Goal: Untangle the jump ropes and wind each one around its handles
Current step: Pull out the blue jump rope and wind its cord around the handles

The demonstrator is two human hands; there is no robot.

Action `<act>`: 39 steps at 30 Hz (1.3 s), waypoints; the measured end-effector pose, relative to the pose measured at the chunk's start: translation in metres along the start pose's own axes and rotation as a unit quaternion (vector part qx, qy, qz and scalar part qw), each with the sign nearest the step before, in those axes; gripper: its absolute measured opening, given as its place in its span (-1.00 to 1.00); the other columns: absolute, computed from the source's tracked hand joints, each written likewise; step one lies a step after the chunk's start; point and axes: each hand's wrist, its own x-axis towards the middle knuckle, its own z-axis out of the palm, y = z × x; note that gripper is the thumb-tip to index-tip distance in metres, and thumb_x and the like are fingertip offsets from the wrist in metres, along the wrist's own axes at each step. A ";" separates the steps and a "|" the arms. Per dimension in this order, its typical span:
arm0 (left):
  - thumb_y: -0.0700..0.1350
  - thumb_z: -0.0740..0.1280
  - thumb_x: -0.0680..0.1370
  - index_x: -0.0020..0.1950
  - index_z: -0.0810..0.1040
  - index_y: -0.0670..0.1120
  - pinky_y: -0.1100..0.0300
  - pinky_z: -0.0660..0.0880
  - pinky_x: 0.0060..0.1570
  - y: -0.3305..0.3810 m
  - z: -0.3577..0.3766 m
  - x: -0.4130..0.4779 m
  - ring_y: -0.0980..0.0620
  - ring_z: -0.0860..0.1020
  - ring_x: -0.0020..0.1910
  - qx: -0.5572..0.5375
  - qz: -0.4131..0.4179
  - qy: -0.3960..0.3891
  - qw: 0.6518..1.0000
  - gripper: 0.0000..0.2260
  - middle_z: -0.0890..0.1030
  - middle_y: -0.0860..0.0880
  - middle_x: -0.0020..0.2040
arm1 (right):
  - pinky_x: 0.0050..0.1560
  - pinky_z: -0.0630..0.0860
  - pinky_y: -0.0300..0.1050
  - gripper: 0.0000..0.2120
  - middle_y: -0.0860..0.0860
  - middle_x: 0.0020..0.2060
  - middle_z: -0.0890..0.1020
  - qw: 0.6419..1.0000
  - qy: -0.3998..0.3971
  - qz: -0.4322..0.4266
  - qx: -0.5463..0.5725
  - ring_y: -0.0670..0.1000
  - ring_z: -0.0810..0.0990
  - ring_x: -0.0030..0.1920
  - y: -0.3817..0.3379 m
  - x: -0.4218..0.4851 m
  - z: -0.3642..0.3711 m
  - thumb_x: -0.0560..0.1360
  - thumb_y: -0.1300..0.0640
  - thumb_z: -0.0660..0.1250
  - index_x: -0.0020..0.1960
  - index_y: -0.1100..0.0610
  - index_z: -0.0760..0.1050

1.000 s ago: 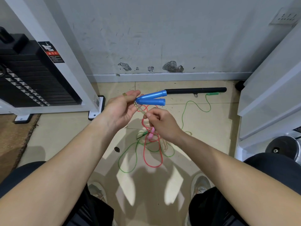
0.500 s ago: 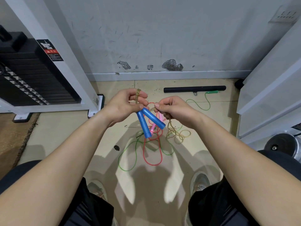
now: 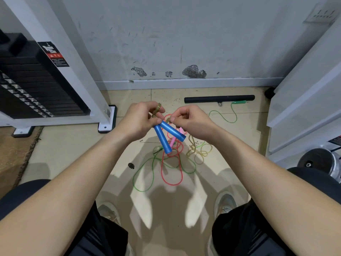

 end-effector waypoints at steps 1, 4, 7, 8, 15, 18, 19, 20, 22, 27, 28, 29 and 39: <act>-0.28 0.45 0.52 0.11 0.63 -0.09 0.56 0.36 -0.27 0.001 0.000 0.000 0.34 0.52 -0.30 0.012 0.002 -0.008 1.000 -0.80 0.67 0.09 -0.13 | -0.24 0.44 -0.20 -0.88 -0.05 -0.39 0.54 1.000 0.005 0.002 -0.016 -0.12 0.47 -0.37 -0.001 -0.001 0.001 0.56 0.09 0.41 -0.11 0.11 0.65; -0.29 0.43 0.52 0.08 0.63 -0.10 0.56 0.35 -0.28 0.004 0.002 0.002 0.30 0.52 -0.26 0.035 0.002 0.002 0.999 -0.83 0.65 0.07 -0.15 | -0.29 0.44 -0.19 -0.88 -0.10 -0.43 0.58 0.999 0.040 0.021 0.012 -0.13 0.46 -0.44 -0.004 -0.004 0.004 0.54 0.14 0.41 -0.14 0.15 0.67; -0.32 0.38 0.53 0.07 0.61 -0.10 0.49 0.42 -0.22 0.006 0.007 0.001 0.21 0.55 -0.24 0.032 -0.001 0.051 0.998 -0.82 0.64 0.03 -0.14 | -0.32 0.44 -0.15 -0.86 -0.01 -0.32 0.65 0.992 0.056 0.043 0.104 -0.07 0.47 -0.44 -0.011 -0.009 0.016 0.52 0.28 0.32 -0.09 0.25 0.66; -0.33 0.36 0.53 0.07 0.60 -0.10 0.41 0.47 -0.17 0.007 0.010 0.000 0.15 0.57 -0.22 0.027 -0.003 0.075 0.997 -0.81 0.64 0.03 -0.14 | -0.30 0.44 -0.14 -0.84 0.04 -0.27 0.64 0.989 0.048 0.043 0.130 -0.05 0.49 -0.42 -0.014 -0.013 0.022 0.52 0.30 0.28 -0.06 0.26 0.65; -0.38 0.40 0.52 0.00 0.56 -0.14 0.15 0.64 -0.12 0.008 0.019 0.006 0.03 0.62 -0.23 -0.291 -0.166 0.203 0.920 -0.83 0.63 0.00 -0.23 | -0.13 0.59 0.02 -0.54 -0.10 -0.29 0.51 0.992 0.065 -0.107 -0.036 -0.10 0.50 -0.37 -0.002 -0.028 0.056 0.66 0.18 0.13 0.54 -0.05 0.34; -0.38 0.39 0.55 0.07 0.54 -0.20 0.26 0.60 -0.31 0.010 0.014 0.005 0.05 0.61 -0.26 -0.418 -0.248 0.198 0.851 -0.85 0.63 -0.03 -0.17 | -0.04 0.50 0.05 -0.55 0.01 -0.27 0.48 0.965 0.106 -0.175 -0.162 0.01 0.43 -0.23 0.010 -0.024 0.064 0.64 0.12 0.08 0.51 -0.02 0.39; -0.38 0.38 0.55 0.09 0.54 -0.21 0.28 0.60 -0.33 0.010 0.012 0.005 0.06 0.62 -0.26 -0.440 -0.264 0.195 0.836 -0.84 0.64 -0.04 -0.14 | -0.03 0.48 0.04 -0.56 0.02 -0.25 0.46 0.961 0.110 -0.176 -0.181 0.02 0.43 -0.21 0.012 -0.023 0.064 0.64 0.11 0.09 0.49 -0.01 0.42; -0.41 0.35 0.56 0.10 0.54 -0.22 0.28 0.62 -0.31 0.009 0.010 0.005 0.05 0.63 -0.24 -0.460 -0.276 0.192 0.822 -0.83 0.64 -0.05 -0.13 | -0.03 0.47 0.02 -0.59 0.02 -0.24 0.45 0.960 0.116 -0.181 -0.182 0.02 0.44 -0.20 0.013 -0.023 0.063 0.65 0.12 0.11 0.46 0.00 0.46; -0.46 0.28 0.57 0.09 0.52 -0.25 0.25 0.65 -0.26 0.009 0.008 0.005 0.02 0.64 -0.20 -0.496 -0.295 0.181 0.797 -0.82 0.62 -0.08 -0.14 | -0.07 0.46 -0.04 -0.66 0.02 -0.21 0.52 0.956 0.142 -0.203 -0.155 -0.01 0.48 -0.17 0.014 -0.022 0.059 0.65 0.16 0.17 0.37 0.07 0.55; -0.46 0.24 0.59 -0.06 0.50 -0.27 0.21 0.66 -0.26 0.006 0.002 0.004 -0.05 0.64 -0.15 -0.560 -0.321 0.114 0.755 -0.87 0.61 -0.15 -0.04 | -0.10 0.48 -0.13 -0.78 -0.13 -0.15 0.64 0.952 0.183 -0.199 -0.146 -0.07 0.56 -0.15 0.019 -0.019 0.054 0.62 0.15 0.30 0.19 0.06 0.66; -0.45 0.25 0.59 -0.07 0.51 -0.27 0.21 0.65 -0.26 0.005 0.002 0.004 -0.05 0.65 -0.15 -0.560 -0.325 0.104 0.755 -0.88 0.62 -0.17 0.01 | -0.11 0.49 -0.11 -0.79 -0.17 -0.20 0.60 0.952 0.184 -0.193 -0.148 -0.06 0.57 -0.18 0.020 -0.018 0.054 0.61 0.15 0.32 0.17 0.04 0.66; -0.44 0.25 0.59 -0.06 0.51 -0.27 0.21 0.65 -0.26 0.004 0.002 0.004 -0.04 0.66 -0.15 -0.560 -0.330 0.096 0.754 -0.89 0.63 -0.19 0.07 | -0.11 0.51 -0.09 -0.80 -0.20 -0.24 0.57 0.954 0.183 -0.185 -0.146 -0.05 0.57 -0.21 0.021 -0.017 0.054 0.60 0.14 0.33 0.16 0.03 0.66; -0.28 0.47 0.50 0.16 0.56 -0.33 0.25 0.65 -0.13 0.002 0.006 0.002 0.01 0.66 -0.12 -0.561 -0.305 0.086 0.764 -0.73 0.61 -0.14 -0.05 | -0.10 0.57 -0.05 -0.92 -0.09 -0.22 0.65 0.973 0.197 -0.100 -0.068 -0.08 0.61 -0.25 0.024 -0.015 0.054 0.54 0.05 0.40 0.02 -0.08 0.62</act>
